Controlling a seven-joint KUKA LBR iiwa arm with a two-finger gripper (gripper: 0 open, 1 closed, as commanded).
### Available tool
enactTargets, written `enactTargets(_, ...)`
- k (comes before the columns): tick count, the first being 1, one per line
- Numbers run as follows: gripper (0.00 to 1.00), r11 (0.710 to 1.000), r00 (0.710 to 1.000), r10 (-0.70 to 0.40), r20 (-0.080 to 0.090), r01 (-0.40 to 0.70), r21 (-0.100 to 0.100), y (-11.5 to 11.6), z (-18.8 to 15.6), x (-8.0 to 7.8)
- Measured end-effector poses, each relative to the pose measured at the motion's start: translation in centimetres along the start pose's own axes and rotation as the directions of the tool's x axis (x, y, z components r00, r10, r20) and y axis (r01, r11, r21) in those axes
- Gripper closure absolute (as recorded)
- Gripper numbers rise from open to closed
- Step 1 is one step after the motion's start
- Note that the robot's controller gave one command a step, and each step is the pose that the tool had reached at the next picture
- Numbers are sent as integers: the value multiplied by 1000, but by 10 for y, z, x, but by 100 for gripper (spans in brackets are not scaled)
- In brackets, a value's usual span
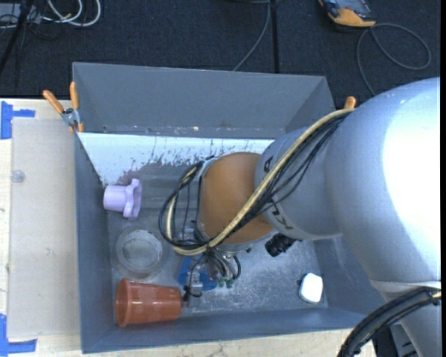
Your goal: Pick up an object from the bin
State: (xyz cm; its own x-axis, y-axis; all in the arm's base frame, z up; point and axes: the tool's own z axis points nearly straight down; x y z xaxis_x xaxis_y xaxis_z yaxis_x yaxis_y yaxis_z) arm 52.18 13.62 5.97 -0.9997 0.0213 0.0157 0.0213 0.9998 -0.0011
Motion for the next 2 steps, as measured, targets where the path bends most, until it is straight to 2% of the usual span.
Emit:
enactTargets(1,0,1000,1000,2,8,-2,0,0,-47,-1)
enactTargets(2,0,999,999,50,5,-50,-1,-16,-35,18)
